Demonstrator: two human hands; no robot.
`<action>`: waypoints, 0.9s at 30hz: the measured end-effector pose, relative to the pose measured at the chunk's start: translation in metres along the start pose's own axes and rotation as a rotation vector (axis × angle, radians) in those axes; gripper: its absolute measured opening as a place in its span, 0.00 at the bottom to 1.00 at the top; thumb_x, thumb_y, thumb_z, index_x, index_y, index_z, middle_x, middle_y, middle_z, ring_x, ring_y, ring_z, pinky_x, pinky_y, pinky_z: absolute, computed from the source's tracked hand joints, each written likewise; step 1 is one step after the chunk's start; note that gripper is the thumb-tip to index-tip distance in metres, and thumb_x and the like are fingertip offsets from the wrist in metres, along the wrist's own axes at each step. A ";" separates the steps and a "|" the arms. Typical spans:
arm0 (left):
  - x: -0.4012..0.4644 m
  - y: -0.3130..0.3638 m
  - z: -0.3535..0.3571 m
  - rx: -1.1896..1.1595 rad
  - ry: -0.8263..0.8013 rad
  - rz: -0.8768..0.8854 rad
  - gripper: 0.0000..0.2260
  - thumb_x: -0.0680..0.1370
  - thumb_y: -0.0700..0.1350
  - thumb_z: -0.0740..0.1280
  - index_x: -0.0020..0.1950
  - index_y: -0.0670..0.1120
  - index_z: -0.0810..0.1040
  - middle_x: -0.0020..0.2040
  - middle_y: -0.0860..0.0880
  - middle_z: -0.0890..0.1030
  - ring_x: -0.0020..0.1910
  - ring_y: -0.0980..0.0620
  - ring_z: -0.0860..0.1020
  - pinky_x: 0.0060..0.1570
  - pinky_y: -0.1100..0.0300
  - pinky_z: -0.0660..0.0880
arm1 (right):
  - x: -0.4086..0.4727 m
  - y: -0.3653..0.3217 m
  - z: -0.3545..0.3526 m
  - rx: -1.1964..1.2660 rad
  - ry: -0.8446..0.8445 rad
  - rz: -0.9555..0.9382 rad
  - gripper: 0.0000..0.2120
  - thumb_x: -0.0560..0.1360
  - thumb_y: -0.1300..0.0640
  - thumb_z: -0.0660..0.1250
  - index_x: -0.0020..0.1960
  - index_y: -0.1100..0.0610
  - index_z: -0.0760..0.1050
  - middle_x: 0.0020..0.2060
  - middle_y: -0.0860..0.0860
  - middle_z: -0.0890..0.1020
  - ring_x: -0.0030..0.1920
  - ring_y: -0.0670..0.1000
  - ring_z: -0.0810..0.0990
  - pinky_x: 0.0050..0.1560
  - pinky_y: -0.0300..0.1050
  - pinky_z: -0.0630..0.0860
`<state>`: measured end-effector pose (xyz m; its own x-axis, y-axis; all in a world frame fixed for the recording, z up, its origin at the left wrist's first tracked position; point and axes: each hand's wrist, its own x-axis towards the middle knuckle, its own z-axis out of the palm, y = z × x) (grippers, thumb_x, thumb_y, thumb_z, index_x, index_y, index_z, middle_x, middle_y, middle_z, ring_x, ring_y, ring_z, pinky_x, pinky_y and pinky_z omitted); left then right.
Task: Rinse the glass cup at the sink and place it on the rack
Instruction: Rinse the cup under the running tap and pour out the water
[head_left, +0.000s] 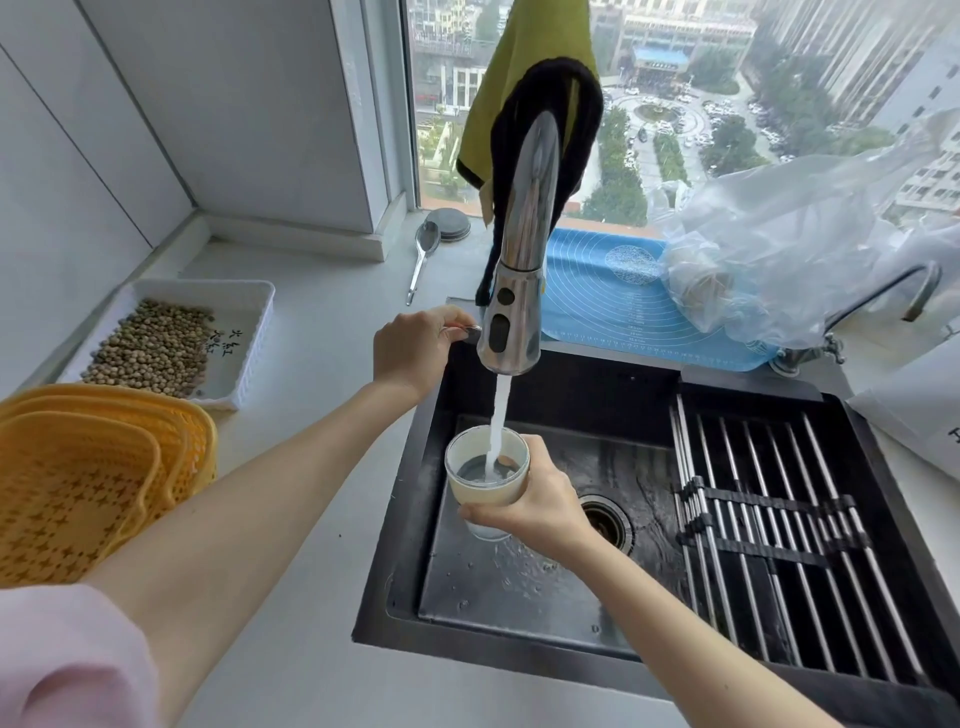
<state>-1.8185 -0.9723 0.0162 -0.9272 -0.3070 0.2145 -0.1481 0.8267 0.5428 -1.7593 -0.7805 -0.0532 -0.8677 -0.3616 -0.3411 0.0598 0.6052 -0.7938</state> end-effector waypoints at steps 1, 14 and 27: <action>0.000 0.000 0.000 -0.004 0.002 0.003 0.10 0.77 0.44 0.63 0.55 0.52 0.80 0.48 0.44 0.85 0.47 0.40 0.80 0.44 0.56 0.72 | 0.000 -0.001 0.000 0.000 -0.001 0.000 0.38 0.58 0.43 0.82 0.63 0.44 0.68 0.53 0.42 0.83 0.55 0.46 0.81 0.57 0.47 0.79; -0.001 0.001 0.000 -0.014 0.013 -0.005 0.10 0.77 0.43 0.62 0.55 0.52 0.80 0.49 0.46 0.85 0.48 0.40 0.80 0.45 0.56 0.72 | -0.002 -0.002 0.001 0.007 0.030 0.011 0.39 0.58 0.44 0.83 0.63 0.43 0.67 0.53 0.41 0.81 0.56 0.47 0.80 0.55 0.46 0.77; 0.005 0.003 0.004 -0.107 0.061 -0.104 0.09 0.76 0.44 0.64 0.54 0.50 0.81 0.51 0.46 0.85 0.49 0.42 0.80 0.43 0.59 0.68 | -0.005 0.000 -0.002 0.062 0.044 -0.003 0.39 0.57 0.44 0.83 0.63 0.42 0.68 0.53 0.40 0.81 0.56 0.46 0.79 0.59 0.48 0.78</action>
<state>-1.8251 -0.9698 0.0155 -0.8857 -0.4193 0.1993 -0.2023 0.7351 0.6471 -1.7561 -0.7775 -0.0507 -0.8887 -0.3310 -0.3173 0.0863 0.5590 -0.8247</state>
